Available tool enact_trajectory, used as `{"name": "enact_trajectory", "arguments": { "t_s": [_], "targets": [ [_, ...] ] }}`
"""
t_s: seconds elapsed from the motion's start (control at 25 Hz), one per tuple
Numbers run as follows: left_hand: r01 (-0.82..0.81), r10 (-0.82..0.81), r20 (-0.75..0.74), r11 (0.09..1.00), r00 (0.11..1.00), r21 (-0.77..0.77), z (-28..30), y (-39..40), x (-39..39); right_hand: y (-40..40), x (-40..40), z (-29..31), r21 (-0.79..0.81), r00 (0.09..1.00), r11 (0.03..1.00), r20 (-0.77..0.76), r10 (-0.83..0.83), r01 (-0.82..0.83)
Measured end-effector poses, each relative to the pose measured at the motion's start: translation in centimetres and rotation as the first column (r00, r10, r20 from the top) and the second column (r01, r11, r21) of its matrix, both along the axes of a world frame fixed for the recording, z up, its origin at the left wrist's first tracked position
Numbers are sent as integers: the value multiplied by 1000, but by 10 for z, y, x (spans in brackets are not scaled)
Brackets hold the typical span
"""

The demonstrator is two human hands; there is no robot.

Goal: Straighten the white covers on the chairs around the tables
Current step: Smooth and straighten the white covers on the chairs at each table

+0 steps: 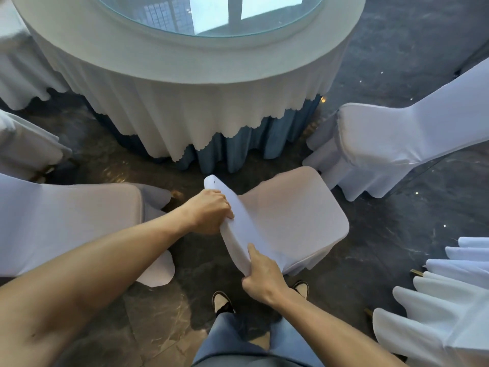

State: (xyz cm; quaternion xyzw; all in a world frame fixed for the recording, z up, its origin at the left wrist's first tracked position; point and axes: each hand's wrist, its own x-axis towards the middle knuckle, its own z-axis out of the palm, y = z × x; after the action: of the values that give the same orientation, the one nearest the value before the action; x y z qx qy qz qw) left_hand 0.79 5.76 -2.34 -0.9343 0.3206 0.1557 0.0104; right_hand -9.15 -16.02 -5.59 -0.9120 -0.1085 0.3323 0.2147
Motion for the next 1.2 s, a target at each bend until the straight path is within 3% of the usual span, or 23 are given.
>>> {"name": "enact_trajectory", "arguments": {
  "t_s": [0.36, 0.52, 0.8, 1.0, 1.2],
  "targets": [
    [-356, 356, 24, 934, 934, -14, -2, -46, 10, -70, 125, 23, -112, 931, 933, 92, 352, -341],
    [-571, 572, -14, 817, 820, -77, -6, -98, 52, -106, 222, 21, -185, 888, 903, 188, 419, -387],
    [-752, 754, -109, 611, 648, -246, -24, -179, 130, -154, 361, 8, -231, 769, 805, 243, 592, -547],
    [-816, 805, -173, 521, 567, -248, -24, -219, 162, -183, 402, 13, -197, 744, 789, 262, 614, -582],
    [-807, 807, -106, 555, 581, -201, -19, -235, 179, -197, 411, 5, -173, 788, 844, 303, 536, -508]
  ]
}}
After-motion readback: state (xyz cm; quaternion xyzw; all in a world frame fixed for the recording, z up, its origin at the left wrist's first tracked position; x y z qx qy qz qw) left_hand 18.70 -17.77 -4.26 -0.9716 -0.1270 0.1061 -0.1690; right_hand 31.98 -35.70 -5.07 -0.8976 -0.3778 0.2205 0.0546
